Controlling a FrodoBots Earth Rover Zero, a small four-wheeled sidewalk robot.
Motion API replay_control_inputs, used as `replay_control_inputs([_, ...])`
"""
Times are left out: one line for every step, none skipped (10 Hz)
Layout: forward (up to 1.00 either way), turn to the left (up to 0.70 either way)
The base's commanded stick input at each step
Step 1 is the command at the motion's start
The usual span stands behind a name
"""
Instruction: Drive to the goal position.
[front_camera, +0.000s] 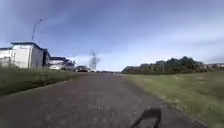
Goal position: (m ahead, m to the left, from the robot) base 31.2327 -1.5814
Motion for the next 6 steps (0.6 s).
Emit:
replay_control_inputs([1.00,0.00])
replay_control_inputs([1.00,0.00])
replay_control_inputs([1.00,0.00])
replay_control_inputs([1.00,0.00])
replay_control_inputs([1.00,0.00])
replay_control_inputs([1.00,0.00])
